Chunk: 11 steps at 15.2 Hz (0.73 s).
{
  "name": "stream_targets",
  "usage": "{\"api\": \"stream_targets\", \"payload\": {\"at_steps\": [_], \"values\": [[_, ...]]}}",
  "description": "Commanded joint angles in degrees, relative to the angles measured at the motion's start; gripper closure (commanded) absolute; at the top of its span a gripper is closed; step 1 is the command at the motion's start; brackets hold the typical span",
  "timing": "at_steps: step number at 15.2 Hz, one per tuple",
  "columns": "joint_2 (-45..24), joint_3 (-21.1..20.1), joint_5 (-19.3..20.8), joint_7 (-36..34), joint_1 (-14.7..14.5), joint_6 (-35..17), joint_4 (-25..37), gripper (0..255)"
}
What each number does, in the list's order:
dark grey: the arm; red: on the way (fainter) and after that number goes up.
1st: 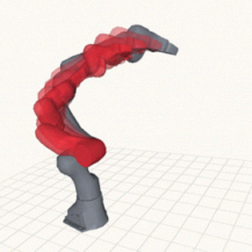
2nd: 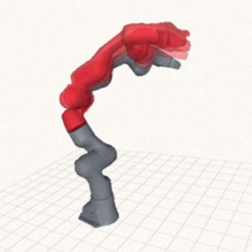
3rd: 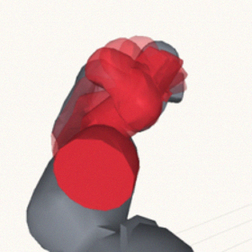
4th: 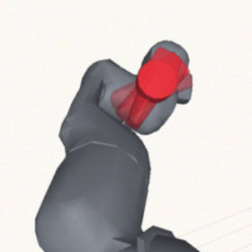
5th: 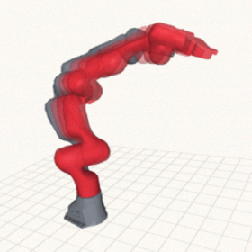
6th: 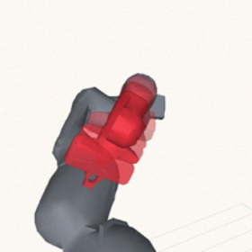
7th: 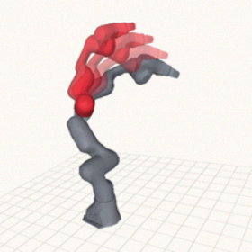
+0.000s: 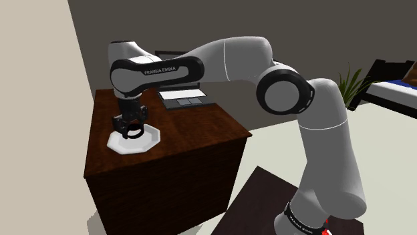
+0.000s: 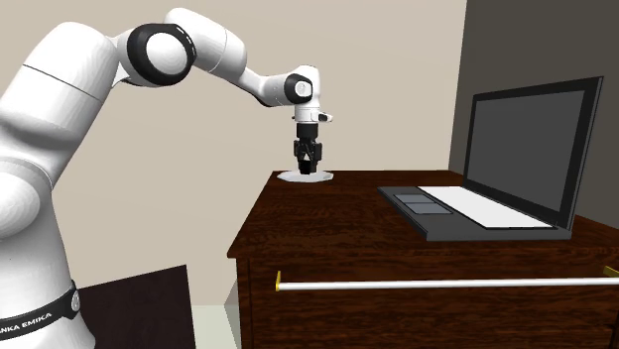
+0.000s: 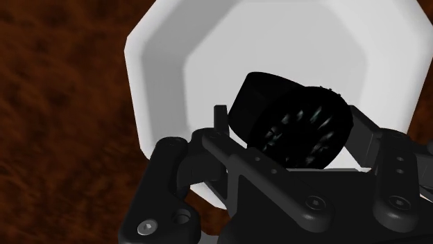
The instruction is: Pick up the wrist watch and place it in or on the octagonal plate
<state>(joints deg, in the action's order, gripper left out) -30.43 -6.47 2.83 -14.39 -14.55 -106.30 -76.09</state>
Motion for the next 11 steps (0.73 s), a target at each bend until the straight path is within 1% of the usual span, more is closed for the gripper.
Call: {"api": "stream_targets", "payload": {"at_steps": [1, 6, 7, 11], "values": [[0.04, 0.00, 0.00, -0.02, 0.00, -0.30, -0.31, 255], [0.03, -0.01, 0.00, -0.02, 0.00, -0.30, -0.30, 255], [0.03, 0.00, 0.00, -0.02, 0.00, -0.30, -0.31, 0], [0.04, -0.01, 0.00, -0.02, 0.00, -0.30, -0.31, 0]]}}
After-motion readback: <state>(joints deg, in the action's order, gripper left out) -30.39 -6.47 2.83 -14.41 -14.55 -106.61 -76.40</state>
